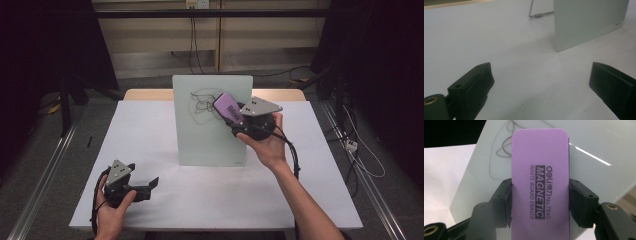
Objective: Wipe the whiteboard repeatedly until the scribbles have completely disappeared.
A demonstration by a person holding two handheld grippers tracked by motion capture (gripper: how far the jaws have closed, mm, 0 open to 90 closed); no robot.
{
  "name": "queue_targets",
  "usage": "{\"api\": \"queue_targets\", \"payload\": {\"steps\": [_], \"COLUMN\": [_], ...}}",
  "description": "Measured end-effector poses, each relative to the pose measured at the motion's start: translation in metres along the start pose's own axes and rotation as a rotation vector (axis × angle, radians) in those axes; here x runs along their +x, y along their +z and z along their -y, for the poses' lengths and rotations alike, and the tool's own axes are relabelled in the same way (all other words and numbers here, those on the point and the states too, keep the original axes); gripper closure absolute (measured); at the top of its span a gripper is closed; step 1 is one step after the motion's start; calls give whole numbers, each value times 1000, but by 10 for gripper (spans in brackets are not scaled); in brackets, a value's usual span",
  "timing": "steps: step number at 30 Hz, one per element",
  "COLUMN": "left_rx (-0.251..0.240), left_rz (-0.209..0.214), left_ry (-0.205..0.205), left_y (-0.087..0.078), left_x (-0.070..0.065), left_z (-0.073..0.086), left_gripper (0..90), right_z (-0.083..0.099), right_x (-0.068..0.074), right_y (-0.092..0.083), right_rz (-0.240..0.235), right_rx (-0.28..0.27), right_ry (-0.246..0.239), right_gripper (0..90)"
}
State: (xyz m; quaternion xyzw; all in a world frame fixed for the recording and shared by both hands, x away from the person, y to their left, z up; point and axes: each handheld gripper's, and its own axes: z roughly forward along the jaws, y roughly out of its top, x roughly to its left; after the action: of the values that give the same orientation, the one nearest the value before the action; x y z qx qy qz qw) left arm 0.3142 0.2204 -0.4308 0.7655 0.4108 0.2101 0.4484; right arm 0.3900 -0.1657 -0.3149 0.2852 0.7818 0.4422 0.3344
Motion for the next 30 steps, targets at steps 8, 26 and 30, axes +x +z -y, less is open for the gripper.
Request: {"api": "queue_targets", "payload": {"steps": [8,26,30], "left_rx": [1,-2,-1], "left_rz": [7,4,7], "left_ry": [5,2,-2], "left_y": [0,0,0], "left_x": [0,0,0], "left_z": [0,0,0], "left_gripper": [51,51,51], "right_z": [6,13,11], "right_x": [15,44,45], "right_y": [11,34,36], "right_rz": [-45,-127,-139], "right_rx": [17,46,56], "right_ry": [3,-3,-6], "right_gripper": [417,417,416]}}
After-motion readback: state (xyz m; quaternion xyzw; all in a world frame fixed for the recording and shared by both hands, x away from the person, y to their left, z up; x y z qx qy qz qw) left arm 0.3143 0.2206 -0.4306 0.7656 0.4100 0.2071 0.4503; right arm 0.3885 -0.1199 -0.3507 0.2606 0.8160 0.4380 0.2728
